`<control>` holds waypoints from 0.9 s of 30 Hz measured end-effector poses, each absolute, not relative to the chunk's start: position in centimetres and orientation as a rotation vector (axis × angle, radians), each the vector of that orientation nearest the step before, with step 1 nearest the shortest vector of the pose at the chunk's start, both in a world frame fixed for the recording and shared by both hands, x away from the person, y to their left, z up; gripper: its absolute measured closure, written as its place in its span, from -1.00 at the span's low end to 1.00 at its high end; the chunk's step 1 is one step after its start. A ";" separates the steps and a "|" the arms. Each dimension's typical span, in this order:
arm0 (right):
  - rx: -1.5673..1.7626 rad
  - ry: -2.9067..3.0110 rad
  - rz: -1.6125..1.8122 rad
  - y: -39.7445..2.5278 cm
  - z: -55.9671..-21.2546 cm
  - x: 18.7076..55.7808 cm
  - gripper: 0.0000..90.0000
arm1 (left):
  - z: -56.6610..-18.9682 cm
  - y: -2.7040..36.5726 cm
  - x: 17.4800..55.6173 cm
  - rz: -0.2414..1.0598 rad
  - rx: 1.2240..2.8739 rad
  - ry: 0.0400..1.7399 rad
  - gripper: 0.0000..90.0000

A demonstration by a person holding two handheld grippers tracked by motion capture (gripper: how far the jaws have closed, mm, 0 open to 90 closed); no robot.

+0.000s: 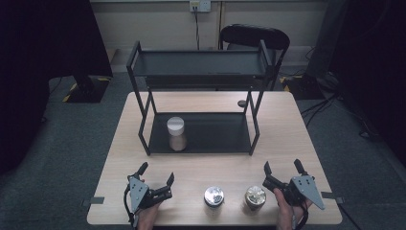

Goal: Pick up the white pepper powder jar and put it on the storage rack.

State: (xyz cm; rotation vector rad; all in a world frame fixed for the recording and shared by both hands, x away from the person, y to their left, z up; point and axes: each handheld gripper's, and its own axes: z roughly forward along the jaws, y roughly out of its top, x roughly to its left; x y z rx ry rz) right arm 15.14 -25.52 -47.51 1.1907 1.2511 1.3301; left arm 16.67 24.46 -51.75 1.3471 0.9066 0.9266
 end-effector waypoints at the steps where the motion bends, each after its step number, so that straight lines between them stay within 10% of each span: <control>1: 1.183 1.254 1.316 -25.3 -47.2 15.0 -1.00 | -51.8 24.5 16.7 0.927 1.347 0.906 -1.00; 27: 1.081 1.313 1.389 -23.7 -41.5 11.5 -1.00 | -51.7 24.5 16.7 0.925 1.349 0.906 -1.00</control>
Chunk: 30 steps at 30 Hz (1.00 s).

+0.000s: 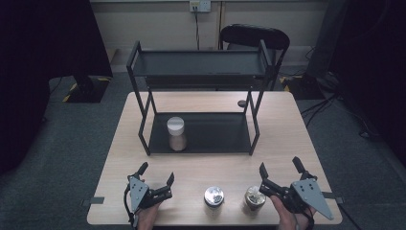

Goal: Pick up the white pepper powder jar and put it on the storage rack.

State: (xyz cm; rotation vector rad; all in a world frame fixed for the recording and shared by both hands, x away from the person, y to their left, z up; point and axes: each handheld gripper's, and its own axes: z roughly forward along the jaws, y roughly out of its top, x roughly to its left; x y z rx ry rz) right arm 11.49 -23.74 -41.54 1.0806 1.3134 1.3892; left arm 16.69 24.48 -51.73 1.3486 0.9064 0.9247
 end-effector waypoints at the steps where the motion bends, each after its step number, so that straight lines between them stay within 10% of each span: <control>1: 1.077 1.319 1.398 -23.6 -41.5 11.4 -1.00 | -51.7 24.5 16.7 0.925 1.348 0.907 -1.00; 30: 0.859 1.542 1.533 -17.6 -42.0 8.9 -0.99 | -51.8 24.5 16.7 0.926 1.347 0.905 -1.00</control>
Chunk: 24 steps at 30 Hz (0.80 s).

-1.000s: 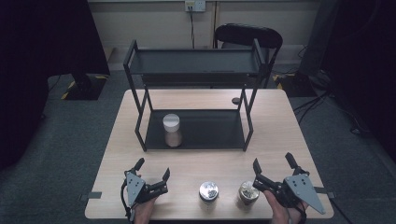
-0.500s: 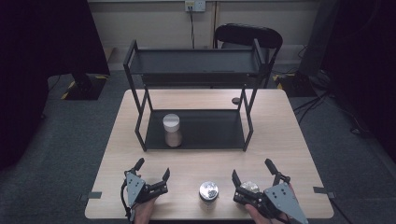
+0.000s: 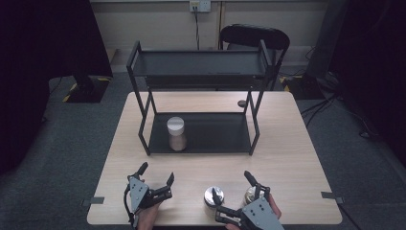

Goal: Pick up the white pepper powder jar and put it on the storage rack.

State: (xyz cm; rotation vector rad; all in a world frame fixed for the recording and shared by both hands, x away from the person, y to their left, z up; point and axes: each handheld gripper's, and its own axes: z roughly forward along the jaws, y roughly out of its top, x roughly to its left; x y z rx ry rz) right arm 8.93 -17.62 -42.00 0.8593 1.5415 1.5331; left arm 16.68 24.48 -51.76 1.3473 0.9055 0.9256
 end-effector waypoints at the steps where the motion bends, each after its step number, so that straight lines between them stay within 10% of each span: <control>1: 0.855 1.552 1.528 -17.4 -42.1 8.9 -0.99 | -51.8 24.5 16.7 0.925 1.347 0.904 -1.00; 24: 0.917 1.625 1.537 -15.3 -45.7 8.2 -0.92 | -51.8 24.5 16.7 0.924 1.348 0.904 -1.00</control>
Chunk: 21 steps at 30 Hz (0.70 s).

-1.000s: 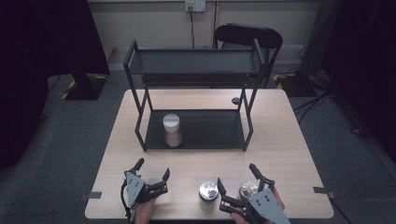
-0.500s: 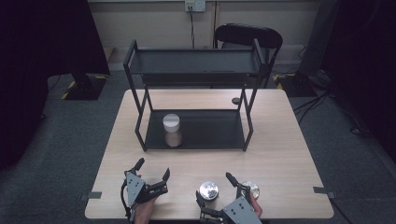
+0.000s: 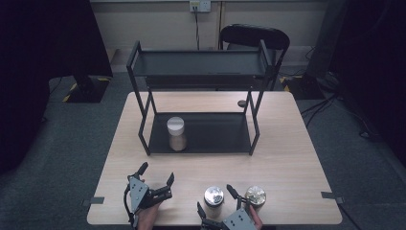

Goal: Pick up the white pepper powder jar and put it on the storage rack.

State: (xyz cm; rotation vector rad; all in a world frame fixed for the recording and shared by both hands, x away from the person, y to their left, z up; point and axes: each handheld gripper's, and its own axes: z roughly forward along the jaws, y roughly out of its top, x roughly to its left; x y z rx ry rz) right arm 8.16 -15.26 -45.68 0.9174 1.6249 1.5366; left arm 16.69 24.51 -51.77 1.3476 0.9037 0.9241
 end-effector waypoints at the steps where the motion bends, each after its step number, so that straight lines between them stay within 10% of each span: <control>1: 0.920 1.627 1.535 -15.2 -45.8 8.2 -0.92 | -51.8 24.5 16.7 0.924 1.348 0.904 -1.00; 21: 0.978 1.647 1.494 -14.6 -47.5 8.5 -0.86 | -51.8 24.5 16.7 0.926 1.347 0.905 -1.00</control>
